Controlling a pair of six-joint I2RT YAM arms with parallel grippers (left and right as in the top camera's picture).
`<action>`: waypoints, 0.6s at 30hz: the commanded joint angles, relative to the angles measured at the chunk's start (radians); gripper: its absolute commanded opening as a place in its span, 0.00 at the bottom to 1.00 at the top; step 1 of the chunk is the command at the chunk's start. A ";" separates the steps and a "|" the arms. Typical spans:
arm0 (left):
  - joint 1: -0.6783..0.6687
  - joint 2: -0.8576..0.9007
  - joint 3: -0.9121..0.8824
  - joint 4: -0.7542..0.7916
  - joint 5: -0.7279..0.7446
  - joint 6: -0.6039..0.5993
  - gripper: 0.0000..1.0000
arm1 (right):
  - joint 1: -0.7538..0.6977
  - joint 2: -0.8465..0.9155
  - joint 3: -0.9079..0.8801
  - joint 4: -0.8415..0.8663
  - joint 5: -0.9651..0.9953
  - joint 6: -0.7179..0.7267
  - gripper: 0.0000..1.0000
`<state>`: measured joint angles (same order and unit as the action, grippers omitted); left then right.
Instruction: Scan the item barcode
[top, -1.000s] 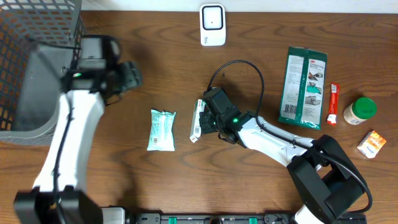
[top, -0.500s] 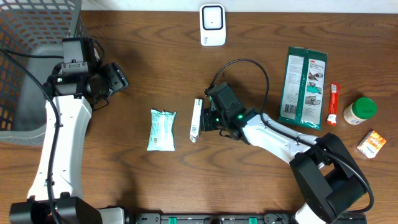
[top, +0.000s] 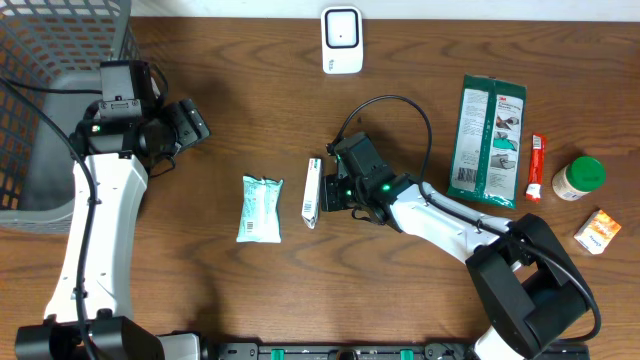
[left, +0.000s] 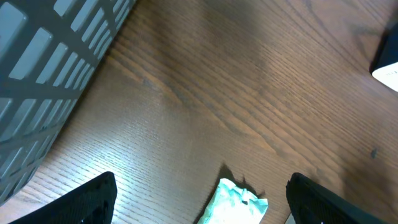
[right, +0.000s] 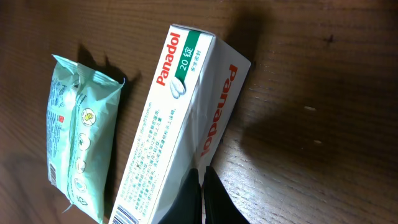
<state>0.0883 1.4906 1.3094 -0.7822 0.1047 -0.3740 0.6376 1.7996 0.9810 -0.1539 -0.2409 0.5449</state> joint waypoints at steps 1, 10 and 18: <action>0.003 0.001 0.015 -0.003 -0.013 -0.005 0.89 | -0.018 -0.026 0.019 -0.003 0.001 0.005 0.02; 0.003 0.001 0.015 -0.003 -0.013 -0.005 0.89 | -0.159 -0.081 0.278 -0.446 -0.012 -0.098 0.37; 0.003 0.001 0.015 -0.003 -0.013 -0.005 0.89 | -0.157 -0.079 0.608 -0.764 -0.011 -0.196 0.69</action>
<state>0.0883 1.4906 1.3094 -0.7822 0.1043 -0.3737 0.4587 1.7462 1.4868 -0.8757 -0.2462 0.4118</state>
